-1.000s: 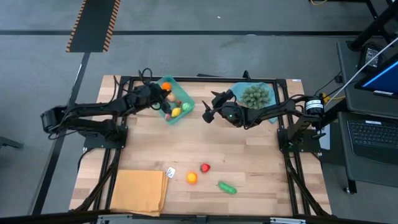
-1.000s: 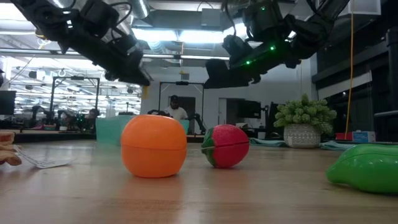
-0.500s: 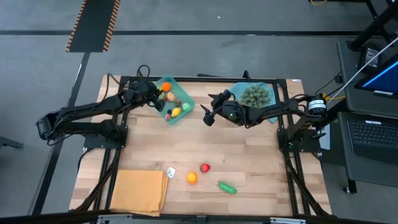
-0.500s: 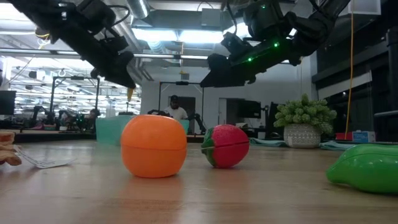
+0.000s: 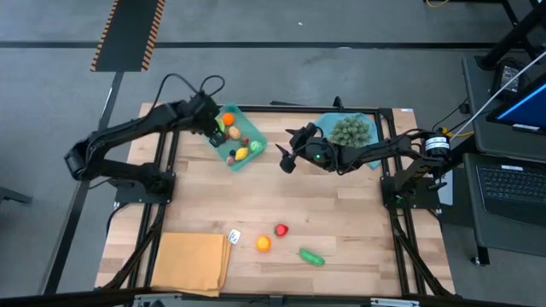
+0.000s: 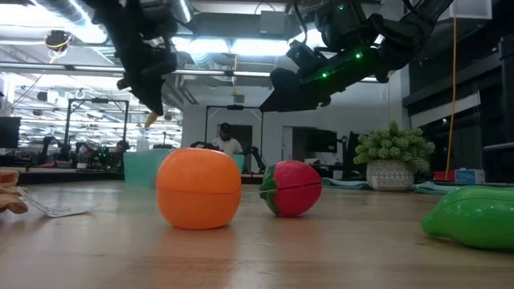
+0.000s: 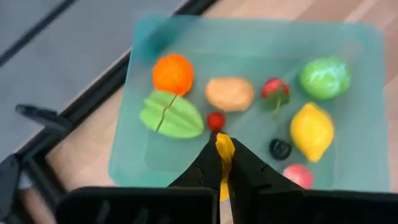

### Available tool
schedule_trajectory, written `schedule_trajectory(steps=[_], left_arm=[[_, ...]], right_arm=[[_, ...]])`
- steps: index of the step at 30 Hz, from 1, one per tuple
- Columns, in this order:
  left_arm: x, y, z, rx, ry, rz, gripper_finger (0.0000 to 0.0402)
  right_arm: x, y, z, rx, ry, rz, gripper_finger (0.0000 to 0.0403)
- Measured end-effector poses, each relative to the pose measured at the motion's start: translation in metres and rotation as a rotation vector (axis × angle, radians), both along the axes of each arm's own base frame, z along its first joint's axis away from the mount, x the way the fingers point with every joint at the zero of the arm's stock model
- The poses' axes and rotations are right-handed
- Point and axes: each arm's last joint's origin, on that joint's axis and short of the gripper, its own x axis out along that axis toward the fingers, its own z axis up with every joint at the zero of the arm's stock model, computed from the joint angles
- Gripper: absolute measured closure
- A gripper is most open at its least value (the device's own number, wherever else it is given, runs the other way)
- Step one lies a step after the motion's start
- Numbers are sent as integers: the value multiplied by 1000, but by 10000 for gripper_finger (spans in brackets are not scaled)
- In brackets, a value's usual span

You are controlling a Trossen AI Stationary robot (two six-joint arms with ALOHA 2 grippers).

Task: Pick and placing Produce into tupperware
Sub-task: Put the yellow corn into the blue bin

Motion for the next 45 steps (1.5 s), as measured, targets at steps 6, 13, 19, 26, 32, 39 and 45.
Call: schedule_trajectory(steps=[6,13,19,26,32,39,45], left_arm=[[12,23,6,-45,98,-5,399],[17,41,-5,-116,145,-6,399],[13,49,-14,-166,197,23,399],[24,61,-33,-178,217,12,399],[31,68,-53,-222,274,-9,399],[33,77,-71,-246,333,-3,398],[30,81,-74,-256,344,3,388]], right_arm=[[1,1,0,13,-2,44,91],[1,1,0,14,1,45,91],[1,1,0,1,9,49,91],[1,1,0,0,11,50,91],[1,1,0,-3,13,51,91],[1,1,0,-3,13,51,91],[1,1,0,-3,13,51,91]])
